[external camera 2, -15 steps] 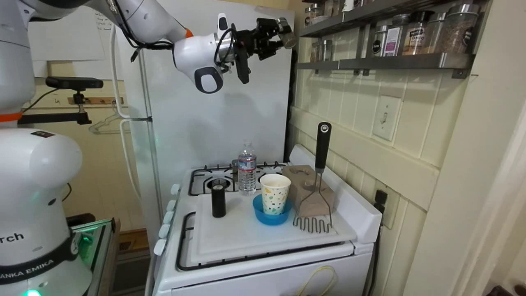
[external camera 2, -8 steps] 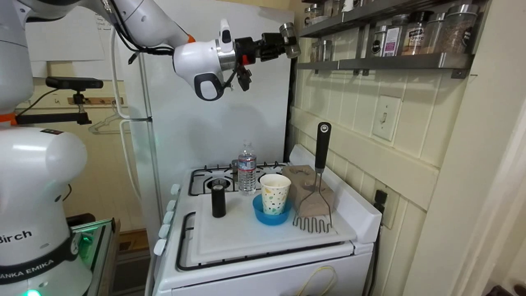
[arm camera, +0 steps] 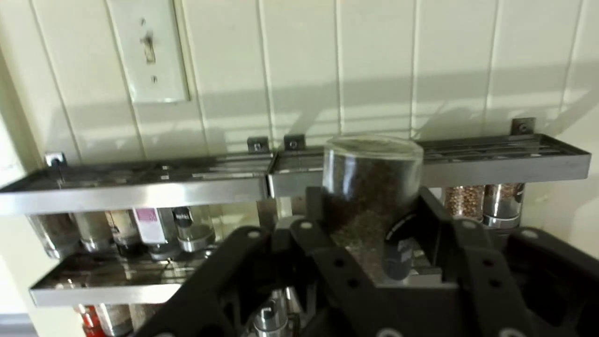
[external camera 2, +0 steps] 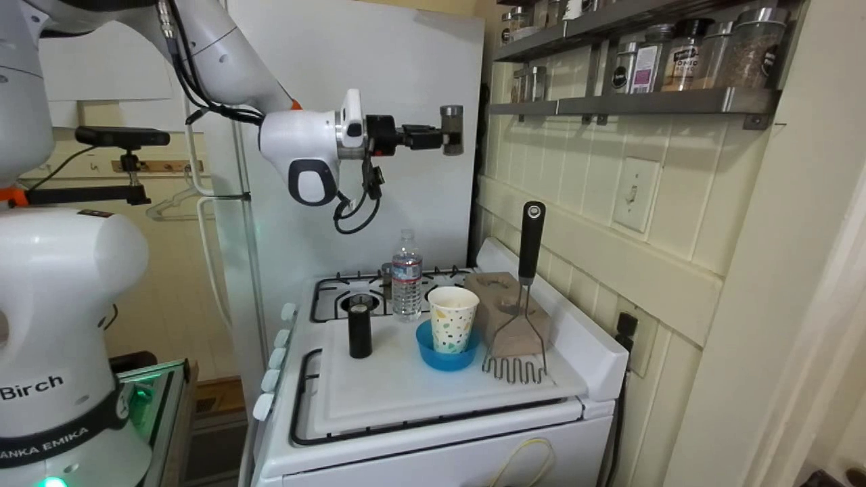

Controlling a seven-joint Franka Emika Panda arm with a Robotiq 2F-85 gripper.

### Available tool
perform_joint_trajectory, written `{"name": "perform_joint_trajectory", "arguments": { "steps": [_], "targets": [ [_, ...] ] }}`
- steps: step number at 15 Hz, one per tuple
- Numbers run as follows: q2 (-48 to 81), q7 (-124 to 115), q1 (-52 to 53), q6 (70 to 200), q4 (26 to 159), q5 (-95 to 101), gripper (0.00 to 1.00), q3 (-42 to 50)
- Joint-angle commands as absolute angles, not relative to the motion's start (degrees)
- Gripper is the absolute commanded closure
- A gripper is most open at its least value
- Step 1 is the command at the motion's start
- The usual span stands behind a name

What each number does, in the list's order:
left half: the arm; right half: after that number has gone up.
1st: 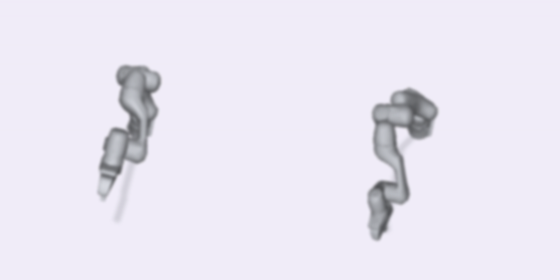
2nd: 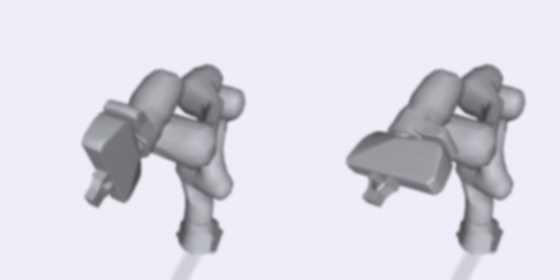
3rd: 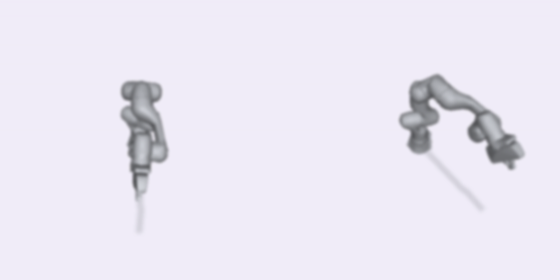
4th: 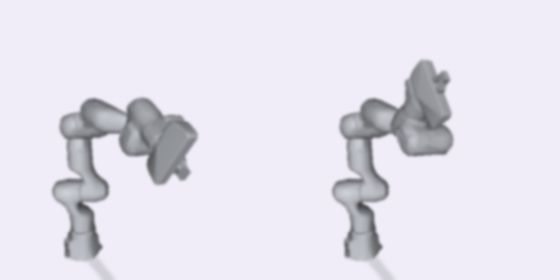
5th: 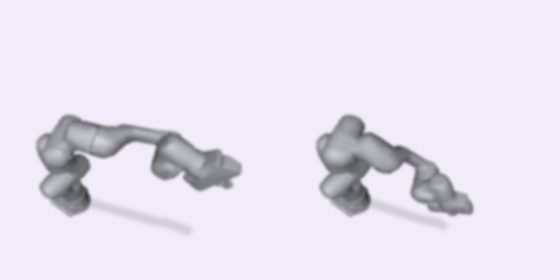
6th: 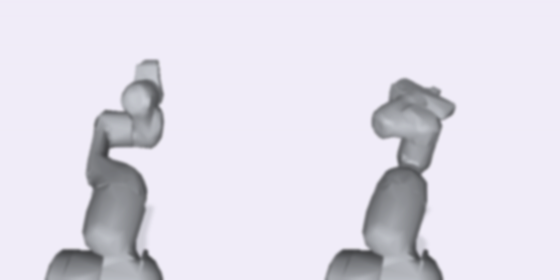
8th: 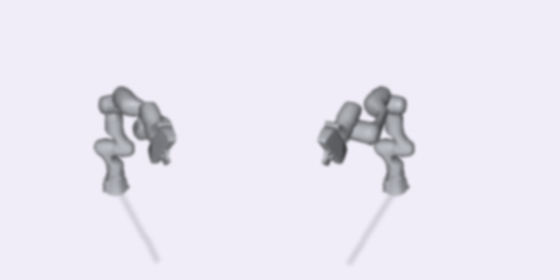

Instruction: Pick up one bottle from the shelf and put it on the stove

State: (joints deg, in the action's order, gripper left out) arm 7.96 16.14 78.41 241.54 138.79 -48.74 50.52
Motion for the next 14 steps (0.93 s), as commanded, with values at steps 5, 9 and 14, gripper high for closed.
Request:
{"name": "perform_joint_trajectory", "arguments": {
  "steps": [5, 9, 14],
  "targets": [
    [9.05, 3.08, 81.54, 241.54, 143.76, -47.85, 0.5, 51.93],
    [5.79, 5.93, 64.45, 240.23, 144.07, -44.68, 0.75, 35.0],
    [-0.03, 11.75, 56.96, 241.61, 148.15, -46.2, 0.75, 28.62]
  ]
}}
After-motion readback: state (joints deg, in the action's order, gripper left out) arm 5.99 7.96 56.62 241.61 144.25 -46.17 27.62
